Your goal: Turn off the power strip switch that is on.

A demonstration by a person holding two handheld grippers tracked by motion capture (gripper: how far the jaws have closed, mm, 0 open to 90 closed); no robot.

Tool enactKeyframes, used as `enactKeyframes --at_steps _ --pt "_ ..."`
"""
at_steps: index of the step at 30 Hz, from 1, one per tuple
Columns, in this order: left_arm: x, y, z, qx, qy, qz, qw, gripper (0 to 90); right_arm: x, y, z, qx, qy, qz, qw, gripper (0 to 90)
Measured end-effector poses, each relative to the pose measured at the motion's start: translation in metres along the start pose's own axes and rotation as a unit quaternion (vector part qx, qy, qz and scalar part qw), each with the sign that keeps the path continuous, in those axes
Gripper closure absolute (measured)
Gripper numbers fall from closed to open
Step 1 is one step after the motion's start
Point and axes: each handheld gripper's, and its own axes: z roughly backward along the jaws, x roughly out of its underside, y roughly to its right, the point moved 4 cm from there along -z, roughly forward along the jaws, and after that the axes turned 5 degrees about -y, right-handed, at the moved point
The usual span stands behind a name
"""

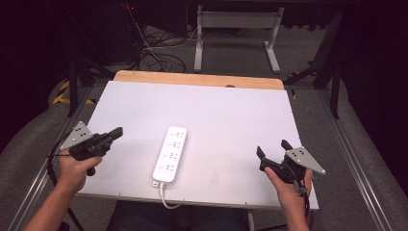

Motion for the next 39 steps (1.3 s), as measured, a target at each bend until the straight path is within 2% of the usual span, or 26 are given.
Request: enactKeyframes --at_steps 1,2,3,4,5,6,7,8,9,10,11,12,13,18,19,21,22,24,25,29,31,33,34,39 --pt "-0.001 0.007 -0.005 0.014 -0.022 -0.015 0.9995 90.0 0.000 0.000 0.000 0.000 0.000 0.001 1.0000 11.5" --pt "-0.001 0.007 -0.005 0.014 -0.022 -0.015 0.9995 90.0 0.000 -0.001 0.000 -0.001 -0.002 0.000 1.0000 11.5" --pt "0.000 0.023 -0.016 0.032 -0.062 -0.054 0.9961 90.0 0.000 -0.001 0.000 -0.002 -0.002 0.001 1.0000 11.5" --pt "0.001 0.029 -0.022 0.035 -0.078 -0.069 0.9939 90.0 0.001 -0.001 0.000 -0.001 -0.003 0.002 1.0000 11.5" --pt "0.001 0.029 -0.022 0.035 -0.078 -0.069 0.9939 90.0 0.001 0.000 0.000 -0.002 -0.004 0.000 1.0000 11.5" --pt "0.003 0.039 -0.033 0.046 -0.113 -0.090 0.9884 90.0 0.001 -0.001 0.000 -0.002 -0.006 -0.001 1.0000 11.5" --pt "0.004 0.043 -0.039 0.053 -0.127 -0.095 0.9859 90.0 0.002 -0.001 0.000 -0.003 -0.007 -0.001 1.0000 11.5" --pt "0.004 0.043 -0.039 0.053 -0.127 -0.095 0.9859 90.0 0.002 -0.001 0.000 -0.003 -0.006 0.001 1.0000 11.6" --pt "0.006 0.049 -0.049 0.071 -0.151 -0.100 0.9809 90.0 0.002 -0.001 0.000 -0.003 -0.008 0.001 1.0000 11.8" --pt "0.006 0.049 -0.049 0.071 -0.151 -0.100 0.9809 90.0 0.002 -0.001 -0.001 -0.004 -0.009 0.002 1.0000 11.7" --pt "0.008 0.052 -0.054 0.077 -0.163 -0.105 0.9781 90.0 0.002 -0.001 -0.001 -0.005 -0.010 0.001 0.9999 11.8" --pt "0.009 0.058 -0.063 0.087 -0.182 -0.117 0.9724 90.0 0.003 -0.001 -0.001 -0.005 -0.012 0.002 0.9999 11.8" --pt "0.009 0.058 -0.063 0.087 -0.182 -0.117 0.9724 90.0 0.003 -0.001 -0.001 -0.005 -0.012 0.002 0.9999 11.8" --pt "0.012 0.065 -0.075 0.101 -0.210 -0.129 0.9638 90.0 0.003 -0.001 -0.001 -0.005 -0.013 0.003 0.9999 11.8" --pt "0.013 0.065 -0.077 0.104 -0.217 -0.132 0.9615 90.0 0.003 -0.001 -0.001 -0.005 -0.013 0.003 0.9999 11.8" --pt "0.015 0.067 -0.080 0.108 -0.225 -0.134 0.9592 90.0 0.004 0.000 0.000 -0.004 -0.013 0.002 0.9999 11.8" --pt "0.016 0.067 -0.081 0.108 -0.229 -0.133 0.9582 90.0 0.004 0.000 0.000 -0.004 -0.013 0.002 0.9999 11.8" --pt "0.018 0.069 -0.082 0.111 -0.231 -0.131 0.9577 90.0 0.004 0.000 0.002 -0.002 -0.014 -0.001 0.9999 11.8" --pt "0.019 0.069 -0.083 0.112 -0.235 -0.132 0.9565 90.0 0.004 0.000 0.002 -0.002 -0.014 -0.001 0.9999 11.8" --pt "0.019 0.067 -0.084 0.116 -0.232 -0.121 0.9580 90.0 0.006 -0.001 0.002 -0.002 -0.018 -0.001 0.9998 11.8" --pt "0.020 0.067 -0.085 0.120 -0.234 -0.117 0.9576 90.0 0.006 -0.001 0.002 -0.002 -0.020 -0.002 0.9998 11.8" --pt "0.022 0.066 -0.085 0.131 -0.233 -0.105 0.9580 90.0 0.006 0.000 0.004 0.002 -0.020 -0.002 0.9998 11.7" --pt "0.023 0.066 -0.085 0.131 -0.228 -0.102 0.9593 90.0 0.006 0.000 0.004 0.002 -0.020 -0.002 0.9998 11.7" --pt "0.025 0.066 -0.084 0.129 -0.225 -0.101 0.9605 90.0 0.007 0.001 0.005 0.006 -0.020 -0.008 0.9998 11.5"
